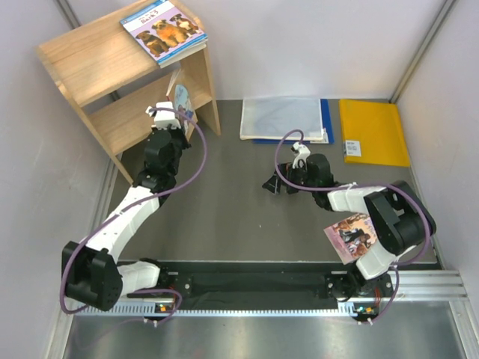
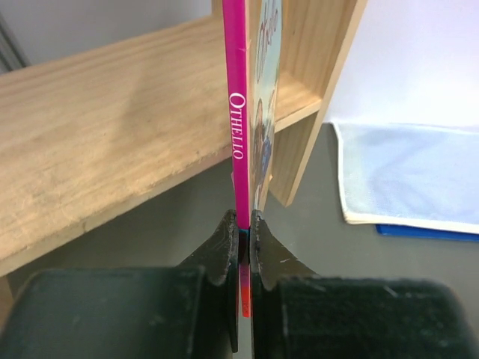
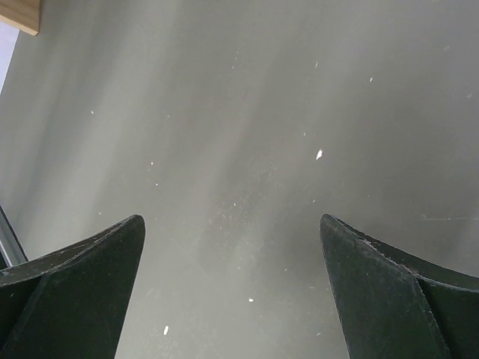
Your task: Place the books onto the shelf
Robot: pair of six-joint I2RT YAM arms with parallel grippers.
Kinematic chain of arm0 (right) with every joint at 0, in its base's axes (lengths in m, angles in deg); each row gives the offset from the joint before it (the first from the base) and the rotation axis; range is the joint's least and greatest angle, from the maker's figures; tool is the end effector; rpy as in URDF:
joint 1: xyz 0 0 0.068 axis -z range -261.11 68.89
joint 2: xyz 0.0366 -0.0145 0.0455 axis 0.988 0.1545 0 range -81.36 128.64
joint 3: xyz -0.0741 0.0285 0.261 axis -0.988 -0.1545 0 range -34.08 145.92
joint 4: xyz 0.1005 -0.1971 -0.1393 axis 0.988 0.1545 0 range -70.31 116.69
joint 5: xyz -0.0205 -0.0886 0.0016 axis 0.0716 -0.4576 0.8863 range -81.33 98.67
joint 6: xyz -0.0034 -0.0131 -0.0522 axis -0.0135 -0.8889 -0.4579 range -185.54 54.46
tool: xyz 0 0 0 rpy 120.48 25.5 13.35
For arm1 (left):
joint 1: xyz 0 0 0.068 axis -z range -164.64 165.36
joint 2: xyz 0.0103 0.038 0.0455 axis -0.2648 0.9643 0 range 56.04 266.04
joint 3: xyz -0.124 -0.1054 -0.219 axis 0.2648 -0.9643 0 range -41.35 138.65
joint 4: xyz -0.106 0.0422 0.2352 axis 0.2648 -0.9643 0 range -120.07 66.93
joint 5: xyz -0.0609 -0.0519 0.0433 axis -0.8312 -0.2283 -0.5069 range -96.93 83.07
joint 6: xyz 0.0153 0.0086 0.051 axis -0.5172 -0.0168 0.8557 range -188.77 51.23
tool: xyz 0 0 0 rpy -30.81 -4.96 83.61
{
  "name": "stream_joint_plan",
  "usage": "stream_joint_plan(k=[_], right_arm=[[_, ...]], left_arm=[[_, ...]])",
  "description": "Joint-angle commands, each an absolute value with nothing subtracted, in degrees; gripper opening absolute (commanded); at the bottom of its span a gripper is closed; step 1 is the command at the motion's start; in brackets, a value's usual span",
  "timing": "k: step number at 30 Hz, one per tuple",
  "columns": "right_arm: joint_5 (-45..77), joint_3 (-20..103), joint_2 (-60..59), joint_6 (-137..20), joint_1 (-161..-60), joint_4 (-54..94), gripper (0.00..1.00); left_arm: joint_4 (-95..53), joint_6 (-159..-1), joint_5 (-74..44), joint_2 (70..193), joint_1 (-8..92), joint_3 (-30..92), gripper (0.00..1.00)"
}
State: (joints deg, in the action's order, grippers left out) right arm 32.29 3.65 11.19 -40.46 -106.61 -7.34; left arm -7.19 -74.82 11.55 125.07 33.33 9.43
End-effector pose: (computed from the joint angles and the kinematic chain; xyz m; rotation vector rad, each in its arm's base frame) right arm 0.2793 0.1490 0.1618 -0.2776 2.1368 0.9553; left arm 0.2742 -0.0772 0.3359 -0.0818 1.6084 -0.0643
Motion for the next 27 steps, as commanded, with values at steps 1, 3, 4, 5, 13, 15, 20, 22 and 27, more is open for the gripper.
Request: stream_joint_plan(k=[1, 3, 4, 5, 13, 15, 20, 22, 27], right_arm=[[32.22, 2.48, 12.59, -40.05, -107.13, -11.95, 1.0], [32.31, 2.13, 13.29, -39.7, -107.13, -12.65, 0.99], [32.49, 1.95, 13.82, -39.61, -107.21, -13.35, 0.99], [32.49, 1.86, 14.08, -39.52, -107.13, -13.71, 1.0], [31.17, -0.25, 14.96, -38.82, -107.13, -17.05, 1.0], [31.26, -0.07, 15.05, -38.82, -107.21, -16.96, 1.0], [31.34, -0.16, 15.14, -38.73, -107.13, -17.05, 1.0], [31.26, -0.16, 15.23, -38.64, -107.13, -17.23, 0.99], [31.52, -0.16, 15.58, -38.64, -107.13, -17.4, 1.0]], left_arm=[[-1.89, -75.8, 9.42, 123.01, 32.76, 13.14, 0.0], [-1.8, -75.63, 9.33, 123.36, 32.67, 14.1, 0.0], [-1.8, -75.54, 9.24, 123.62, 32.67, 14.54, 0.0], [-1.8, -75.45, 9.24, 124.15, 32.58, 15.33, 0.0], [-2.59, -73.43, 9.76, 128.18, 32.41, 20.16, 0.0], [-3.56, -72.73, 10.73, 129.51, 32.41, 22.19, 0.0], [-3.47, -72.72, 12.58, 132.32, 32.41, 23.69, 0.0], [-3.03, -72.82, 13.89, 132.93, 32.41, 23.86, 0.0], [-1.45, -71.41, 16.35, 134.08, 32.41, 24.13, 0.0]])
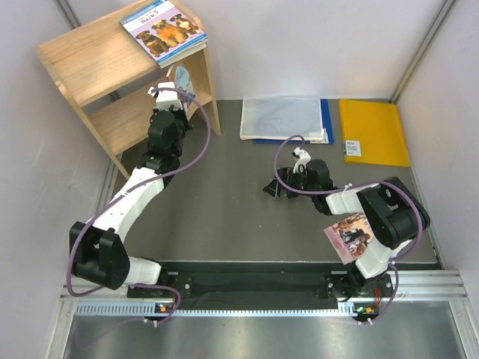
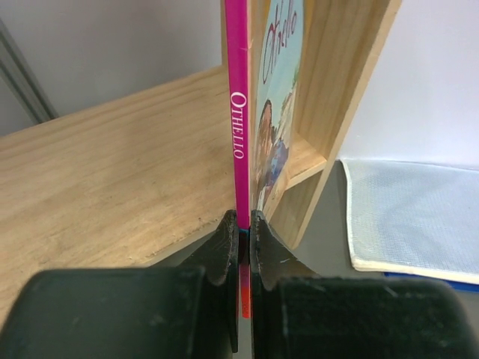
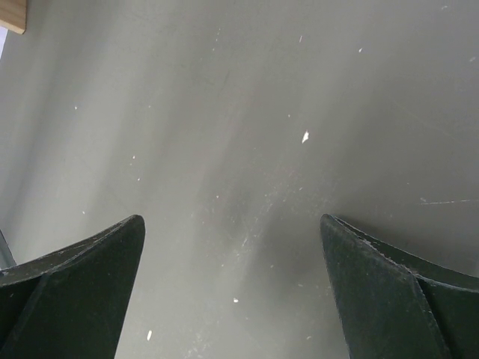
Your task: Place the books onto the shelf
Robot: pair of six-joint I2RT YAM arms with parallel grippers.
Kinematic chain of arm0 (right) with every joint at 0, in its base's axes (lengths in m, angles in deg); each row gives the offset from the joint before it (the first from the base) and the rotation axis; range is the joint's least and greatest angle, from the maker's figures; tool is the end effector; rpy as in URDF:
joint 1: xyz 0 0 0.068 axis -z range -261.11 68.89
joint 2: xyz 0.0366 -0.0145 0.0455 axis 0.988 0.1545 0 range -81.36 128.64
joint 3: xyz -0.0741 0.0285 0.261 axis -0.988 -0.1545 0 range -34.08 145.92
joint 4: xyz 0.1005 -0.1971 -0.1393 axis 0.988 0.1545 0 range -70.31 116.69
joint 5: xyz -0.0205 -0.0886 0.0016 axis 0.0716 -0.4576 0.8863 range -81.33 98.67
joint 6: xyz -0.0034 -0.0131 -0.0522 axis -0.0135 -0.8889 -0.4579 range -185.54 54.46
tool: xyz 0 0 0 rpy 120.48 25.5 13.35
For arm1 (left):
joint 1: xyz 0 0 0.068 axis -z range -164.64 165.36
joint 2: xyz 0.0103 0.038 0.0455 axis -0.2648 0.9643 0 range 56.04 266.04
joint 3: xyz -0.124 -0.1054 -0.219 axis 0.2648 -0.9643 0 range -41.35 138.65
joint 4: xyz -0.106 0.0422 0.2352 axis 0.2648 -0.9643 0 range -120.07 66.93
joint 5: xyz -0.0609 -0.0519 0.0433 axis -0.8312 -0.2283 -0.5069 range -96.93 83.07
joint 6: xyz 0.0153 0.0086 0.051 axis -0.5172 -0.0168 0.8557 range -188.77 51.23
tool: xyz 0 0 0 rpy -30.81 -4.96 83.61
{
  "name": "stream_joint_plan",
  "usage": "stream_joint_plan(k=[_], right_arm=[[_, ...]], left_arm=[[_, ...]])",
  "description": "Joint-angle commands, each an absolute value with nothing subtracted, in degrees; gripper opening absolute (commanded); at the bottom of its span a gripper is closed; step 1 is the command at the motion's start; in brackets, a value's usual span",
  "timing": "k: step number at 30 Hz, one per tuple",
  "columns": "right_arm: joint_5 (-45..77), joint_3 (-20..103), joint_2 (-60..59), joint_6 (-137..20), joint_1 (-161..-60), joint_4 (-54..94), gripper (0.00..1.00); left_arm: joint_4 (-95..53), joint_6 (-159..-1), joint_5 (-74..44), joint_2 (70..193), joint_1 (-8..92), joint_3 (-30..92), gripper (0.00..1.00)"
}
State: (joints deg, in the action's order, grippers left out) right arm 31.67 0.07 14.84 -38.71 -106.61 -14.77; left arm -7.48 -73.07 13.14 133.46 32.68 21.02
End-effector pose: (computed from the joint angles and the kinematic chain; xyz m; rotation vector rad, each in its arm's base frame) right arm 0.2747 0.1464 0.1382 -0.2389 2.1427 0.9624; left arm 0.3111 -0.0844 0.3666 -0.0985 1.5589 -0.0237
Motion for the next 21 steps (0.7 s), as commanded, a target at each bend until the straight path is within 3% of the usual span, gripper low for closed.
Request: stream_joint_plan(k=[1, 21], right_arm=[[31.78, -0.07, 15.67, -38.73, -107.13, -17.4, 1.0], [33.19, 0.72, 17.34, -38.73, -107.13, -17.32, 1.0]], left_arm=[[-0.58, -71.15, 17.49, 134.69, 32.41, 24.13, 0.0], [15.87, -70.35, 32.35, 138.65, 32.41, 19.12, 0.0]])
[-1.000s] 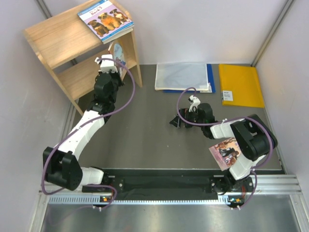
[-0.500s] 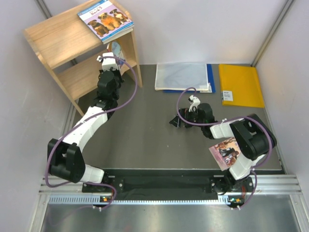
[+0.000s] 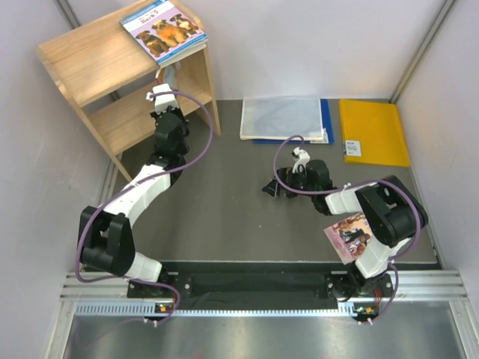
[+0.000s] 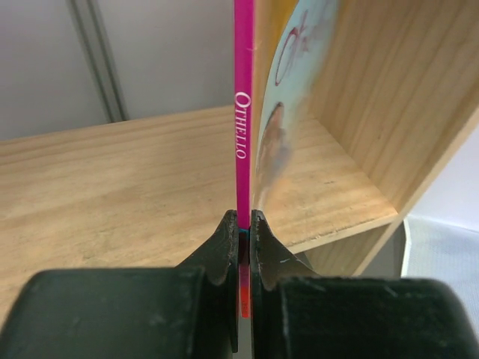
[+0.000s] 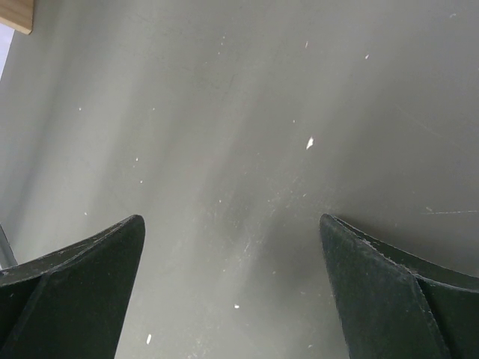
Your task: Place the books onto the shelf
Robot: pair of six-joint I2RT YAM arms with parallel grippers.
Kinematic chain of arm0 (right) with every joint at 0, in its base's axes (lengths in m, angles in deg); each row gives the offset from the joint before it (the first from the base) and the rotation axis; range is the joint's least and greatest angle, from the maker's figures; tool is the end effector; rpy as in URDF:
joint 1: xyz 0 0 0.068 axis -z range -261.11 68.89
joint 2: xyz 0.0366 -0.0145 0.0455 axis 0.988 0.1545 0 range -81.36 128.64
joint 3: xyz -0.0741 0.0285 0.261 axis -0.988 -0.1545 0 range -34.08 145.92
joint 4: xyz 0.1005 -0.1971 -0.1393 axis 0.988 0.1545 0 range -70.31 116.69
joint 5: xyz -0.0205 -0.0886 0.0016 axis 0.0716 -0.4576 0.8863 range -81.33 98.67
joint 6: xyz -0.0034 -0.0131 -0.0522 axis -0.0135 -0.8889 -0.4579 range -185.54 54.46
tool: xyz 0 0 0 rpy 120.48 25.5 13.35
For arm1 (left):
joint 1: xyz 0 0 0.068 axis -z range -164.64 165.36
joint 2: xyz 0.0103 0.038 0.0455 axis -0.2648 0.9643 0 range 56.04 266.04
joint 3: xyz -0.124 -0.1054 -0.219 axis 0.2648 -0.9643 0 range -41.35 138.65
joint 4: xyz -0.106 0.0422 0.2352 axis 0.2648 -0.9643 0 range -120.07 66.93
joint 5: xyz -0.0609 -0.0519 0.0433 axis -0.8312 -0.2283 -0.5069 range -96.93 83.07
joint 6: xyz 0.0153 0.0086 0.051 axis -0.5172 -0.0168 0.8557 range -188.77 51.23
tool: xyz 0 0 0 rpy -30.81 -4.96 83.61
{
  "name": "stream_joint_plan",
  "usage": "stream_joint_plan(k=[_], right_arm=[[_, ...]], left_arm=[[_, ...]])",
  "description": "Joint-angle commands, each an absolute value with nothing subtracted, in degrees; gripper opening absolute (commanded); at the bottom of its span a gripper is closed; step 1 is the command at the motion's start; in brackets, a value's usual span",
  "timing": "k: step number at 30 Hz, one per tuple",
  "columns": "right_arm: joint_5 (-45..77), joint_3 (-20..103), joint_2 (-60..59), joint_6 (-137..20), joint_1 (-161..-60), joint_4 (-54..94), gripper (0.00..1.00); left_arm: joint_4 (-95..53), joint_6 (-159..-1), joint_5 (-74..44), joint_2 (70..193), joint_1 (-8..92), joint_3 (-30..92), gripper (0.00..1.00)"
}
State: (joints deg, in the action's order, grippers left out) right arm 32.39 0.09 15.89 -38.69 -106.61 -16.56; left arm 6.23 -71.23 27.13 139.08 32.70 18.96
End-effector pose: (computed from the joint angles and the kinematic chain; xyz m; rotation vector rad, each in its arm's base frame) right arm 0.2762 0.1476 0.1359 -0.2495 2.1291 0.9774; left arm 0.3305 -0.0824 0.3481 -0.2952 1.4479 0.1523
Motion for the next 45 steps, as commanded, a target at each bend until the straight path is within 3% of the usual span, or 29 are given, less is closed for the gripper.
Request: stream_joint_plan(k=[1, 13, 45], right_arm=[[33.19, 0.81, 17.34, -38.64, -107.13, -17.4, 1.0], [33.54, 0.63, 17.51, -38.82, -107.21, -17.4, 1.0], [35.3, 0.1, 18.3, -38.73, -106.77, -18.81, 1.0]], left_arm=[[15.87, -70.35, 32.01, 139.09, 32.41, 19.38, 0.0], [13.41, -68.08, 27.08, 147.08, 35.21, 26.4, 0.0], [-5.58, -62.71, 35.87, 171.34, 37.59, 56.82, 0.0]])
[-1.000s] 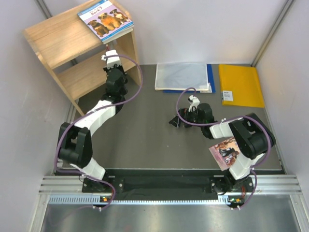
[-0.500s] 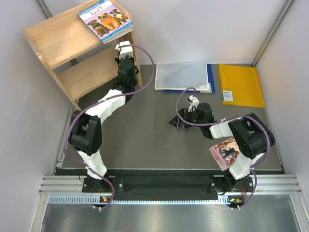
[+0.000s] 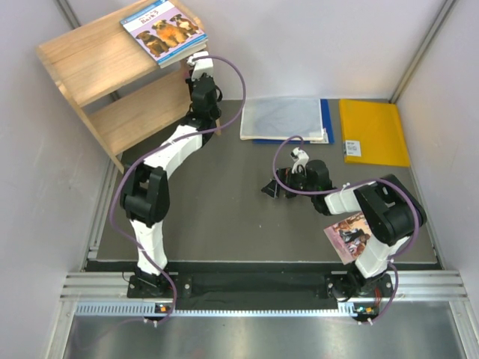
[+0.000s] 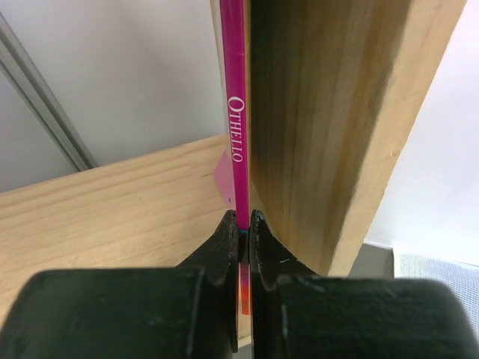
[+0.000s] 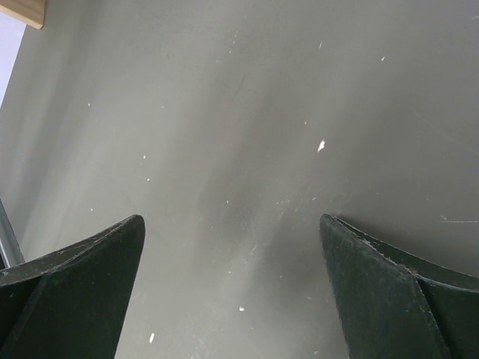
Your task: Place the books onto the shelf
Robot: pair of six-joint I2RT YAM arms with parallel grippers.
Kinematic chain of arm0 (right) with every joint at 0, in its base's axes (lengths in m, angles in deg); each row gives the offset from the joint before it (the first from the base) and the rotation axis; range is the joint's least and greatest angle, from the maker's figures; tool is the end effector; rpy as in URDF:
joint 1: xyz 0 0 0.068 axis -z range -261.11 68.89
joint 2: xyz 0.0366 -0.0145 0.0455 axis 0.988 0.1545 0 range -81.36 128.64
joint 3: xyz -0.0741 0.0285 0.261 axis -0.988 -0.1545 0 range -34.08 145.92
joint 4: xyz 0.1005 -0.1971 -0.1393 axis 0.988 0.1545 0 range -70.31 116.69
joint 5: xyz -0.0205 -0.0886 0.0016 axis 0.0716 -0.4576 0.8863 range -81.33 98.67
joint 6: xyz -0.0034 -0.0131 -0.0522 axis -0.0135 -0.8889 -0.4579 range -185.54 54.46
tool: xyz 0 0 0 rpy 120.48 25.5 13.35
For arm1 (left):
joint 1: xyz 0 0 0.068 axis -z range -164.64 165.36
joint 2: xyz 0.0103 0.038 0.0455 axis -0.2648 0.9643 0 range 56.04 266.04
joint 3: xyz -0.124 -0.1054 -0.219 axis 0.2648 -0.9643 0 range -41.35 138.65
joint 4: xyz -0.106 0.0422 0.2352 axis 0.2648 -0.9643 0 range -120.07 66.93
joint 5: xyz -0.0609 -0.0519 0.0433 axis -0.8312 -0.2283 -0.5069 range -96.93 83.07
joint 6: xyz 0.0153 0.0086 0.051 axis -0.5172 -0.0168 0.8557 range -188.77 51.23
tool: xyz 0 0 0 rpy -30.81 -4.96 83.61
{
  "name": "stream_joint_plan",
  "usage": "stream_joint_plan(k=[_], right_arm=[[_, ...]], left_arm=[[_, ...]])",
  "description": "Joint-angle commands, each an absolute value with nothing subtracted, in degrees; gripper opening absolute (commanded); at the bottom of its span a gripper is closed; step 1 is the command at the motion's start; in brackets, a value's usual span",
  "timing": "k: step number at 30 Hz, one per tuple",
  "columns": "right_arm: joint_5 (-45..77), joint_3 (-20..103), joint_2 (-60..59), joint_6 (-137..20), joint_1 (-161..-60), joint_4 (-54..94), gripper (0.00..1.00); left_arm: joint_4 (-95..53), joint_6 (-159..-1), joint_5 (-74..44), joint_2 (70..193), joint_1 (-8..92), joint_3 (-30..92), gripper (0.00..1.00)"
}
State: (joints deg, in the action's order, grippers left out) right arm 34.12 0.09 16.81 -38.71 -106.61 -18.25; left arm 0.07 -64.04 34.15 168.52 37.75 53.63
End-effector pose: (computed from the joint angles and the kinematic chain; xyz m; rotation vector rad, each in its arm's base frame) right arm 0.2770 0.1491 0.1342 -0.2732 2.1152 1.0094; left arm 0.4462 -0.1587 0.3510 -0.2326 1.4848 0.2791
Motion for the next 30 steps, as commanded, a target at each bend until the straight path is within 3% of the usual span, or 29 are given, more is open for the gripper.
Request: stream_joint_plan(k=[1, 22, 23, 24, 25, 26, 30], right_arm=[[35.47, 0.11, 18.39, -38.73, -106.69, -18.81, 1.0], [36.36, 0.19, 18.92, -38.73, -106.42, -19.34, 1.0], [36.35, 0.19, 18.92, -38.73, -106.51, -19.34, 1.0], [36.44, 0.11, 18.92, -38.82, -106.51, -19.34, 1.0], [36.44, 0.11, 18.92, -38.82, -106.42, -19.34, 1.0], [36.53, 0.11, 18.92, -38.73, -106.42, -19.42, 1.0], [36.53, 0.02, 18.92, -38.73, -106.42, -19.51, 1.0]], left_arm=[[-5.58, -62.27, 36.04, 171.52, 37.59, 56.91, 0.0], [-6.55, -59.02, 38.77, 176.09, 36.8, 61.13, 0.01], [-6.55, -59.02, 38.77, 176.09, 36.8, 61.04, 0.05], [-6.63, -59.02, 38.68, 176.09, 36.89, 61.04, 0.13], [-6.81, -59.19, 38.42, 176.09, 36.89, 61.04, 0.28], [-7.16, -59.19, 37.98, 176.01, 36.8, 61.04, 0.34], [-7.43, -59.72, 37.19, 175.66, 36.89, 60.86, 0.47]])
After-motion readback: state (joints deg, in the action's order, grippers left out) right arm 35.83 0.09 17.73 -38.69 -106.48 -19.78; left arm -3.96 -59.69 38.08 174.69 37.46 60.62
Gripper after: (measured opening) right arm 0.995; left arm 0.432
